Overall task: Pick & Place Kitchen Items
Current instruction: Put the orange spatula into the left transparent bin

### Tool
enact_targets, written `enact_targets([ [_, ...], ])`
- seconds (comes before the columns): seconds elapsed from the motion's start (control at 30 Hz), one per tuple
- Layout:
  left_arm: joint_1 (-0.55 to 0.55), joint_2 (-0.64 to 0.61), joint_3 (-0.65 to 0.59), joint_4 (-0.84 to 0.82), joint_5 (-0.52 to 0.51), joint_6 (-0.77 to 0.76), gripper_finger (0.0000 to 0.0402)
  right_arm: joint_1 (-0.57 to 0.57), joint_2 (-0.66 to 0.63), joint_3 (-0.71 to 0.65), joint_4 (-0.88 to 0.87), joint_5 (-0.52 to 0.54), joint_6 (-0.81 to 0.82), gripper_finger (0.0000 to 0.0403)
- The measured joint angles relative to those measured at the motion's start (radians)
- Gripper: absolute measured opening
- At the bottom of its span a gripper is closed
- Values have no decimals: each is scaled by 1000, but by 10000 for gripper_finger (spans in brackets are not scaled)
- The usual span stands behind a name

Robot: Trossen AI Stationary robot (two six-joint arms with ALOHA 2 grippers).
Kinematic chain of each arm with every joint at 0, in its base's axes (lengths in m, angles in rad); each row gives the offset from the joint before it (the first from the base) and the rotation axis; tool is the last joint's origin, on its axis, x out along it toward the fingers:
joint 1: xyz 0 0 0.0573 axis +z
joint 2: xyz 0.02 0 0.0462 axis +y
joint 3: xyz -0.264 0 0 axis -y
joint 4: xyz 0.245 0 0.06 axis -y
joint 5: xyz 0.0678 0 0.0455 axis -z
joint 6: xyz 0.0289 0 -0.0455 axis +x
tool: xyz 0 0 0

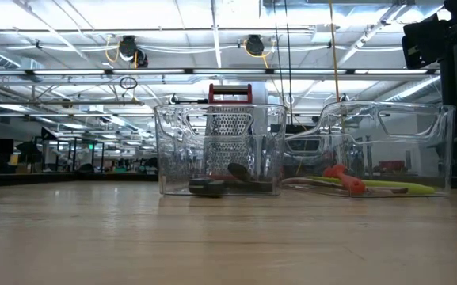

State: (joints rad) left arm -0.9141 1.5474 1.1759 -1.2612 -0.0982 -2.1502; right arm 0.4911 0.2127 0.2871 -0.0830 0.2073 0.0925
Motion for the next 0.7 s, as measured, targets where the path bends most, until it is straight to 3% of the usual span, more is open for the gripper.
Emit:
enact_targets([
  [0.7,-31,84,-80,66,-8,90,15,0,0,0,2,0,0,215],
])
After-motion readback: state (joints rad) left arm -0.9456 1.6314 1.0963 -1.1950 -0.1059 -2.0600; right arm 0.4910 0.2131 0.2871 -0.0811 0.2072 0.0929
